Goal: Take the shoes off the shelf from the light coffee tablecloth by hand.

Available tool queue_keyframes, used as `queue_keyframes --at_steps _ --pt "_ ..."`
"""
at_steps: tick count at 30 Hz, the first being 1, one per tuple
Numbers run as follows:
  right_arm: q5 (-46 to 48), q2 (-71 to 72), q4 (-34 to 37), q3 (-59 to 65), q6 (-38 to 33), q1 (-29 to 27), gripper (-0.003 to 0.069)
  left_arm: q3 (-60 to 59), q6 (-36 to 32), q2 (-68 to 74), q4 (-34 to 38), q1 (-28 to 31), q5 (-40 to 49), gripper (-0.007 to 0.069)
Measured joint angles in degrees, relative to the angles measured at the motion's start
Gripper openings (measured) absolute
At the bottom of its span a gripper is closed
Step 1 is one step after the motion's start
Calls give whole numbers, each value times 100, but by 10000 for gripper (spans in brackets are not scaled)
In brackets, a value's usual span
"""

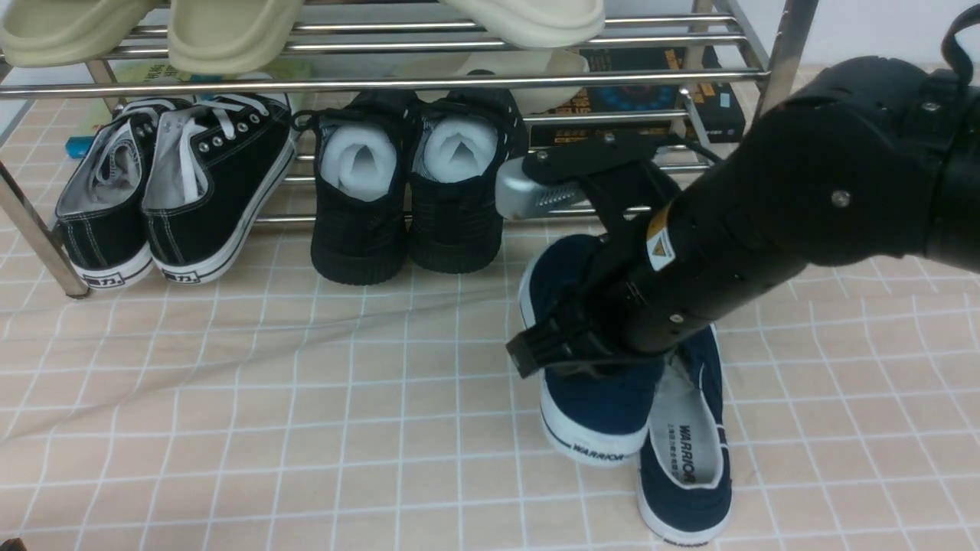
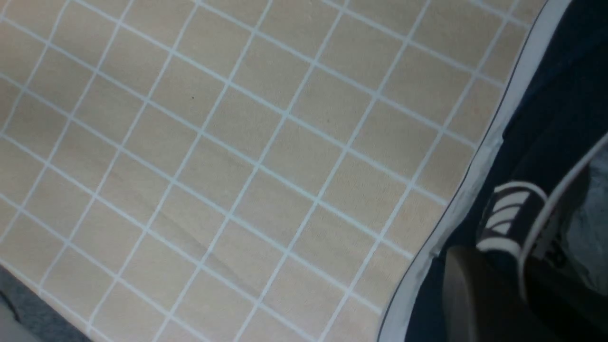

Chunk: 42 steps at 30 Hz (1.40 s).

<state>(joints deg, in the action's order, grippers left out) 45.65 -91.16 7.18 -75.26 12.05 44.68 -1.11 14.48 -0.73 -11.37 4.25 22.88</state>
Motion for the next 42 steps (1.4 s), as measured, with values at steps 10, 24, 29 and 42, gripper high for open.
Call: queue_keyframes --at_steps 10,24,29,42 --pt "-164 -38 -19 0 -418 0 41 0 0 0 0 0 0 243" --pt "-334 -812 -41 0 -421 0 41 0 0 0 0 0 0 243" --pt "-353 -895 -36 0 -369 0 41 0 0 0 0 0 0 243" --pt "170 -895 45 -20 -207 -5 158 0 0 0 0 0 0 243"
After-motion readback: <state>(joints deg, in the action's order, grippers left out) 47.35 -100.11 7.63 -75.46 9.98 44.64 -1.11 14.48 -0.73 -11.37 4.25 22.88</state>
